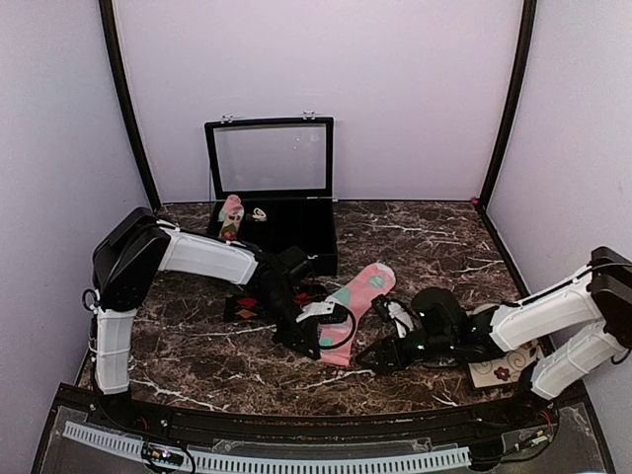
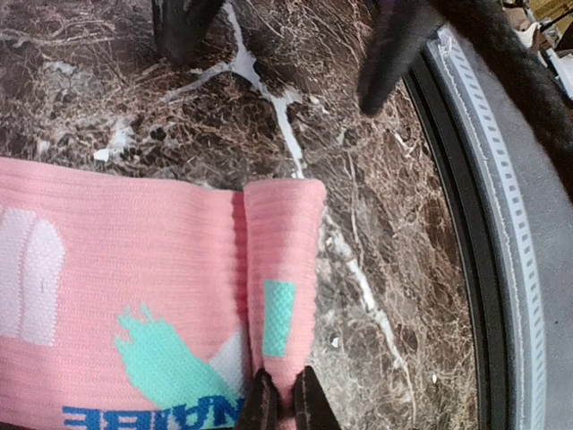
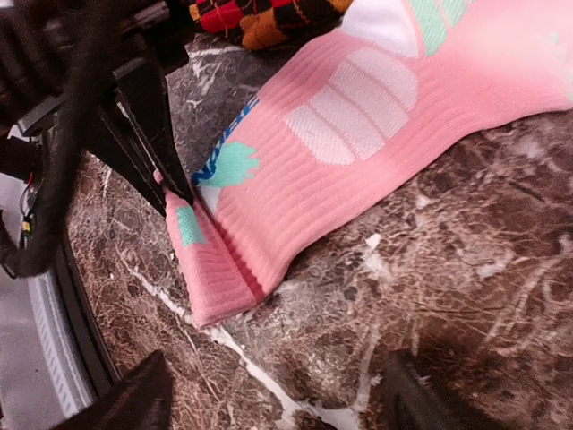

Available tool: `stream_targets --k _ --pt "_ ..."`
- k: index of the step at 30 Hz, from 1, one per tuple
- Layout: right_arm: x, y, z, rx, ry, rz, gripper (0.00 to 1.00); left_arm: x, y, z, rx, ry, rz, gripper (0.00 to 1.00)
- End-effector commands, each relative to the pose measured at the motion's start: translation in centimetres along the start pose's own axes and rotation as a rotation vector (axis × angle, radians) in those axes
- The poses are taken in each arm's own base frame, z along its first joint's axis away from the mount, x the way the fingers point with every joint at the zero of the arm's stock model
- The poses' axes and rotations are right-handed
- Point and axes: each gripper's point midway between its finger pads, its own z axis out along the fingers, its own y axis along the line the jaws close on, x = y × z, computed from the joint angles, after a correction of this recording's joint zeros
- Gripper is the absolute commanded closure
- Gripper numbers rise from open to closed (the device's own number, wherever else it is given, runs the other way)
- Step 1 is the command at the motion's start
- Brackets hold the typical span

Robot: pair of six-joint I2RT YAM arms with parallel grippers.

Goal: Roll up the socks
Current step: Roll the sock at the center of the board.

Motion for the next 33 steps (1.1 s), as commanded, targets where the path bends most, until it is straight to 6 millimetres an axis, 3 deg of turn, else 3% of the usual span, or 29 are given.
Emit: stream_targets --k 1,4,7,8,11,14,20,26,30,33 --pt "-1.7 -1.2 -2.3 0.201 -0.126 -0.172 0.01 2.5 -1.2 0.4 0.124 0.061 -0.203 1.00" --pt "-4.1 -1.0 -4.3 0.259 -0.254 -0.186 0.00 2.3 -1.1 0.5 0.147 0.068 -0.249 1.00" --pt "-6.1 -4.4 -7.2 0.456 -0.409 0.031 0.00 2.3 -0.3 0.8 0.131 0.079 -0.315 1.00" --pt "-6.5 -4.6 -7.6 0.462 -0.429 0.060 0.00 2.2 -0.2 0.9 0.136 0.078 -0.336 1.00" --pt "-6.0 -1.0 -6.2 0.248 -0.417 -0.150 0.00 2.2 -0.2 1.1 0.150 0.077 -0.395 1.00" --pt "-4.3 1.6 -5.3 0.179 -0.396 -0.390 0.03 2.8 0.1 1.6 0.152 0.102 -0.455 1.00" --pt "-1.0 5.5 -3.5 0.075 -0.290 -0.760 0.32 4.0 0.4 2.3 0.164 0.165 -0.541 1.00" --pt "-0.1 8.5 -0.7 0.027 -0.196 -0.965 0.42 4.5 0.2 2.5 0.174 0.164 -0.553 1.00" --pt "0.2 8.4 1.5 0.046 -0.146 -1.060 0.46 5.4 0.2 2.7 0.165 0.181 -0.541 1.00" --pt "-0.6 8.5 2.4 0.073 -0.166 -1.099 0.49 6.0 0.1 2.8 0.162 0.195 -0.534 1.00"
